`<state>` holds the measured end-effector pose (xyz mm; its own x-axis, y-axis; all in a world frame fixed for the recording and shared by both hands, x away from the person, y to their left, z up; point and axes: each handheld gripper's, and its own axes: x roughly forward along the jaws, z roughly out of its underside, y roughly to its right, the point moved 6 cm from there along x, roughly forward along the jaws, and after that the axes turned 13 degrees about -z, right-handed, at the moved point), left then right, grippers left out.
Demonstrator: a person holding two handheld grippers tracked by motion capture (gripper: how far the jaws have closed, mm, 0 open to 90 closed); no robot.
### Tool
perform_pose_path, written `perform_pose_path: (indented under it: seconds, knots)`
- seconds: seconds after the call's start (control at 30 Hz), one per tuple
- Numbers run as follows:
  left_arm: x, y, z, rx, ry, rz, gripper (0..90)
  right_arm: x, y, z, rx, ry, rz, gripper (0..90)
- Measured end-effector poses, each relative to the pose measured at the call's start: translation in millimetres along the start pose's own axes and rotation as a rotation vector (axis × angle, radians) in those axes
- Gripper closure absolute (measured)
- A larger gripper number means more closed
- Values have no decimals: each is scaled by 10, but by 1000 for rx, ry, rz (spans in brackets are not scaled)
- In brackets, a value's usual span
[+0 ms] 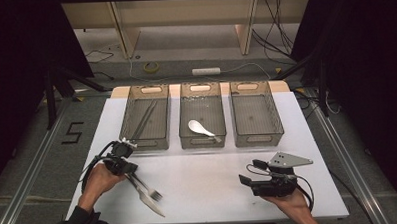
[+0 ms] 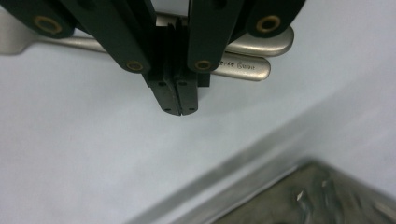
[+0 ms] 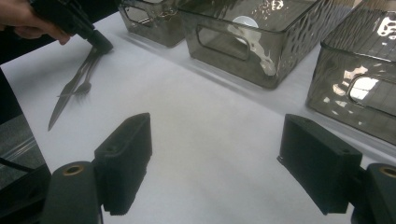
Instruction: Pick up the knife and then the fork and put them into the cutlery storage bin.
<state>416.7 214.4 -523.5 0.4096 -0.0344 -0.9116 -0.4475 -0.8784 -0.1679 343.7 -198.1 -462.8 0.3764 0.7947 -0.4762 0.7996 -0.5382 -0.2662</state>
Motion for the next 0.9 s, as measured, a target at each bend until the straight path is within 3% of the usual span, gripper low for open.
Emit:
perform_pose_path:
  seconds: [0.27,0.43,0.57,0.7,0.8,0.9]
  knots:
    - [-123,-27,293,-34,-48,-2,890,23,-18,5,-5,-11,-7,260]
    - [-152,8,323,10,-71,-22,890,30,-20,2,-7,-12,-7,260]
    - [-184,21,284,32,-48,-9,872,37,-20,7,-9,-18,-9,260]
    - [-310,24,230,96,2,-1,769,38,-17,10,-7,-18,-11,260]
    - [-383,32,245,174,7,2,622,48,-17,15,-9,-21,-12,260]
    - [-426,52,287,225,-3,24,502,53,-16,16,-9,-23,-14,260]
